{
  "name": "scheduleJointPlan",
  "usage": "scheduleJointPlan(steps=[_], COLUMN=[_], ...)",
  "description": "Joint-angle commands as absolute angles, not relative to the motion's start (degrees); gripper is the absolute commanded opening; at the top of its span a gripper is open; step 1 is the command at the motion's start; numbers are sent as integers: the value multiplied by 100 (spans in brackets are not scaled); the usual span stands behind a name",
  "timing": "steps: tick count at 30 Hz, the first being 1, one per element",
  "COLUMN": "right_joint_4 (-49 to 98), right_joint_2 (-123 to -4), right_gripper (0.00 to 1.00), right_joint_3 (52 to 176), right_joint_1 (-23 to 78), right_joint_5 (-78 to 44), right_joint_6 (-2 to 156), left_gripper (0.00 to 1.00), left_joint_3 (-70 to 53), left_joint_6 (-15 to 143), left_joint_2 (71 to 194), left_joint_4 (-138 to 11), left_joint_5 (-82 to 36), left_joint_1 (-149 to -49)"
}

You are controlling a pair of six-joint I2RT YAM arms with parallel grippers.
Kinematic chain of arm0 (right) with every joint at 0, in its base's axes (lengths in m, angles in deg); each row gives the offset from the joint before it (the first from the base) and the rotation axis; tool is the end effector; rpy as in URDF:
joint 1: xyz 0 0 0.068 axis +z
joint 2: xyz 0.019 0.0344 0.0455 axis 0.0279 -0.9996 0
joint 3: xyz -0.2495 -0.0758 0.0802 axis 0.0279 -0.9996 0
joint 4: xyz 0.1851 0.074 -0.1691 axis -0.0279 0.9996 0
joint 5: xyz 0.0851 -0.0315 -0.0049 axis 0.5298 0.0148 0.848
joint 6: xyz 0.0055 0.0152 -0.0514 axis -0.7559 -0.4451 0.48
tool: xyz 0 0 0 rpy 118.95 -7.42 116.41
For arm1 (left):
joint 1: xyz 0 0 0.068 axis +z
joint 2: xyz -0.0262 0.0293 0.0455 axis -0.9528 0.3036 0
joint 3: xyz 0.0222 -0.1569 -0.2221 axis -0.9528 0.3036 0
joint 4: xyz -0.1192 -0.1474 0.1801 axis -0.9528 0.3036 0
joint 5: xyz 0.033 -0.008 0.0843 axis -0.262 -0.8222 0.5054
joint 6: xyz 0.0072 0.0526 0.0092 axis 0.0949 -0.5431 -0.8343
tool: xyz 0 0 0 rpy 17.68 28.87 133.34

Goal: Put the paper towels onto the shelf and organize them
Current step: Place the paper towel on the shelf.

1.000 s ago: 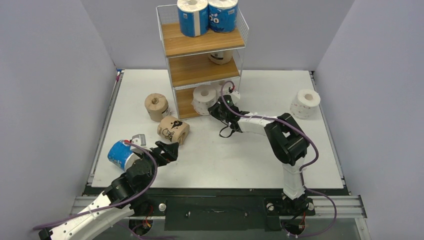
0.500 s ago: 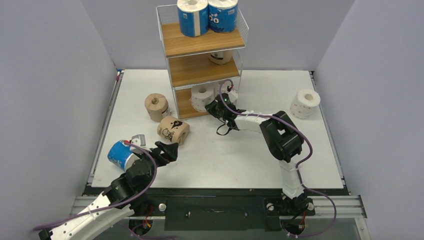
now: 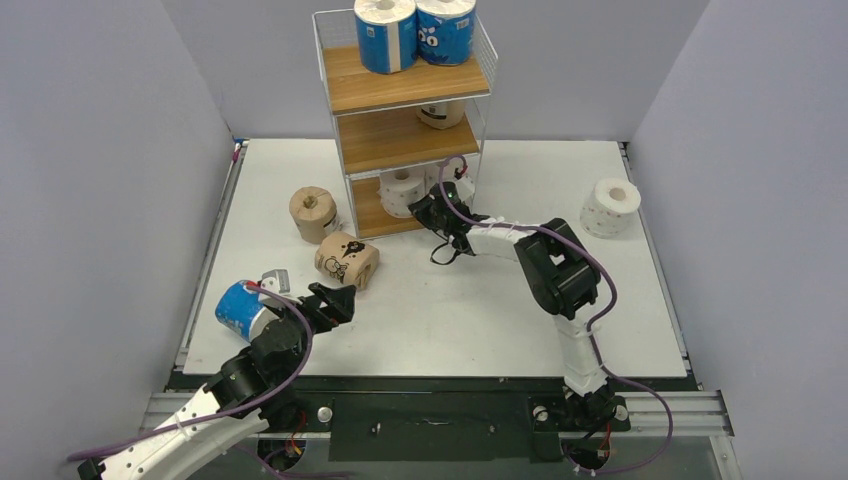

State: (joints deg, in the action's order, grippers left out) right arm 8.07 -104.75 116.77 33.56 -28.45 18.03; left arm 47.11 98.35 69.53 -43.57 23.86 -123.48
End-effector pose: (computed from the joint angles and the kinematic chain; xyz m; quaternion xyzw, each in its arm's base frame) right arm 0.3907 0.2726 0.1584 0.2396 0.8230 0.3802 0.3475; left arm 0.0807 -0.0648 0.2231 -0.1713 0.7492 -0.2663 0.5818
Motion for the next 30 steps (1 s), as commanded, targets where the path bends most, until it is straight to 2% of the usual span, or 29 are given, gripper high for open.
scheduleJointPlan(steps=[1, 30], right_joint_4=[574, 489], right_joint_2=[-10549, -10334], right_gripper=[0, 0], right_joint_3=[11982, 11861], right_joint_1=[3275, 3260], right_joint_5=[-2947, -2787], right_joint_6=[1738, 2129], left_gripper=[97, 97], left_joint_3=[4616, 4603], left_joint_6=[9808, 9833], left_joint_2=[6930, 6926], left_joint_4=[-4386, -4397], left_joint_5=[2459, 2424], left_joint_1=[-12322, -12321])
